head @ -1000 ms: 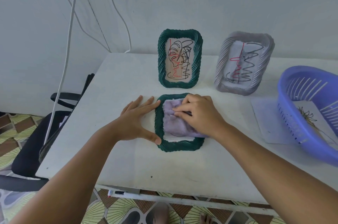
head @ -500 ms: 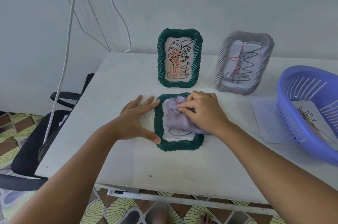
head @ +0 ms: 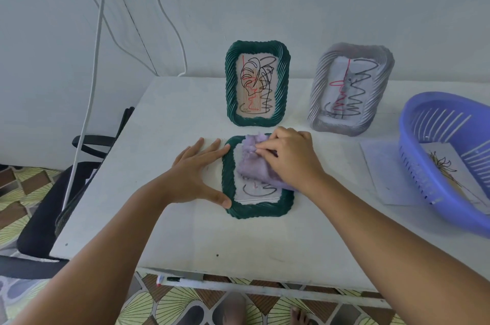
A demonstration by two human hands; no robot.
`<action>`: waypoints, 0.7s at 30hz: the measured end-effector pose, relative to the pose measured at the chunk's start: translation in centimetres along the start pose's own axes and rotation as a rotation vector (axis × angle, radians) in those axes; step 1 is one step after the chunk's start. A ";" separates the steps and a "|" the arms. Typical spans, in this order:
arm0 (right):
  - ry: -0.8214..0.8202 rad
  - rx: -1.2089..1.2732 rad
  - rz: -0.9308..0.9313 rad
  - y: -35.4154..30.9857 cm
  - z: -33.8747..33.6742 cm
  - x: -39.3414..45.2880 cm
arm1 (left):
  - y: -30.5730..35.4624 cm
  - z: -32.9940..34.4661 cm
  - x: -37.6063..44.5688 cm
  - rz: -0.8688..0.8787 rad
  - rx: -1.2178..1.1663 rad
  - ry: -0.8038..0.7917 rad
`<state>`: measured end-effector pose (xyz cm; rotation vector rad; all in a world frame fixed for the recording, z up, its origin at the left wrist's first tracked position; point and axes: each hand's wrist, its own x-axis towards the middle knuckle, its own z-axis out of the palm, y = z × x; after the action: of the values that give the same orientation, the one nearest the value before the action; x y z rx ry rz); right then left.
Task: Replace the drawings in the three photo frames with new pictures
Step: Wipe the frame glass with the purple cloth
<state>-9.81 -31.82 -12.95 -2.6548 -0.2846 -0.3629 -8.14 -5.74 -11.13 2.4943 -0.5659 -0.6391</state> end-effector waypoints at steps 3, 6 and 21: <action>-0.026 0.049 -0.028 -1.4 0.7 0.0 | -0.2 0.0 0.0 0.002 -0.003 -0.002; -0.129 0.107 -0.159 -0.5 0.1 -1.8 | -0.3 0.1 0.1 0.008 -0.004 0.006; -0.089 0.026 -0.106 0.6 -0.9 -2.5 | -0.2 0.1 0.0 0.001 -0.013 0.011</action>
<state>-12.24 -33.08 -13.14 -2.6402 -0.4562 -0.2731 -8.11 -5.67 -11.30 2.4839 -0.5579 -0.6266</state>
